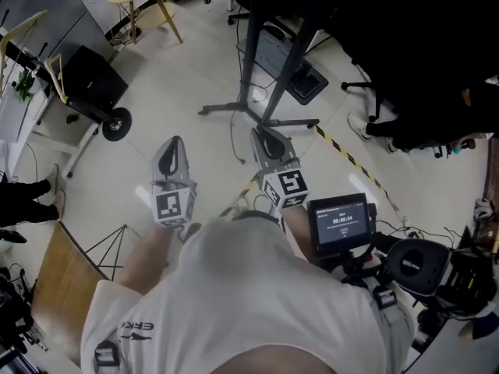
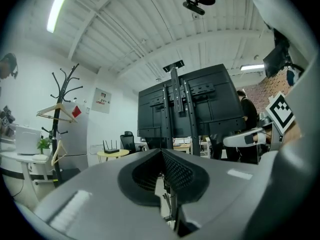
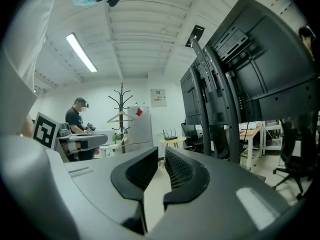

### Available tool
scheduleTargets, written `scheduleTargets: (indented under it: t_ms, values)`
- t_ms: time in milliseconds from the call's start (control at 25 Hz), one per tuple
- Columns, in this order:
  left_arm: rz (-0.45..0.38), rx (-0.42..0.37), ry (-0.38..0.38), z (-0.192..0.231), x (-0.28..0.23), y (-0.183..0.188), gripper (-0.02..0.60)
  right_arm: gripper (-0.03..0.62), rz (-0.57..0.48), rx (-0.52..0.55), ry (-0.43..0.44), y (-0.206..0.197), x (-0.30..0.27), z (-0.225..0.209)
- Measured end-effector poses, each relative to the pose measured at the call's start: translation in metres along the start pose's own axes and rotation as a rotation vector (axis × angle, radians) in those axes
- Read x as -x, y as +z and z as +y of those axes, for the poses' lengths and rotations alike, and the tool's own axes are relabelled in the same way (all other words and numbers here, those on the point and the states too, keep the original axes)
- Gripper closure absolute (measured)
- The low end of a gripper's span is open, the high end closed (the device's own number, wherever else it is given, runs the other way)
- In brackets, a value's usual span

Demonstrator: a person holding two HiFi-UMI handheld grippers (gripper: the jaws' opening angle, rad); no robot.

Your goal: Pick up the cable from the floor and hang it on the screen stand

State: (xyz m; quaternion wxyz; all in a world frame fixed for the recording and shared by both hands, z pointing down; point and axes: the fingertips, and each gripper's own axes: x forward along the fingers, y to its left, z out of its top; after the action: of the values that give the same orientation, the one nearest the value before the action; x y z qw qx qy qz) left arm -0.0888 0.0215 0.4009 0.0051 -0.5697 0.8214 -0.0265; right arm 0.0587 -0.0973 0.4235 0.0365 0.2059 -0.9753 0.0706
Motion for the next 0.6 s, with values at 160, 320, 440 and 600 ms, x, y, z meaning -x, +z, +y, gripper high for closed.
scheduleTargets:
  t_ms: [160, 320, 440, 600]
  values:
    - [-0.012, 0.002, 0.007, -0.007, -0.043, 0.000, 0.580, 0.544, -0.016, 0.005, -0.008, 0.010, -0.021, -0.039]
    - [0.003, -0.008, -0.019, -0.011, -0.061, 0.005, 0.580, 0.544, -0.025, -0.003, -0.036, 0.017, -0.029, -0.053]
    - [-0.005, -0.003, -0.045, -0.009, -0.073, 0.007, 0.580, 0.545, -0.031, 0.004, -0.060, 0.021, -0.033, -0.056]
    - [-0.065, 0.007, -0.088, 0.000, -0.092, 0.003, 0.580, 0.545, -0.035, 0.024, -0.105, 0.022, -0.041, -0.058]
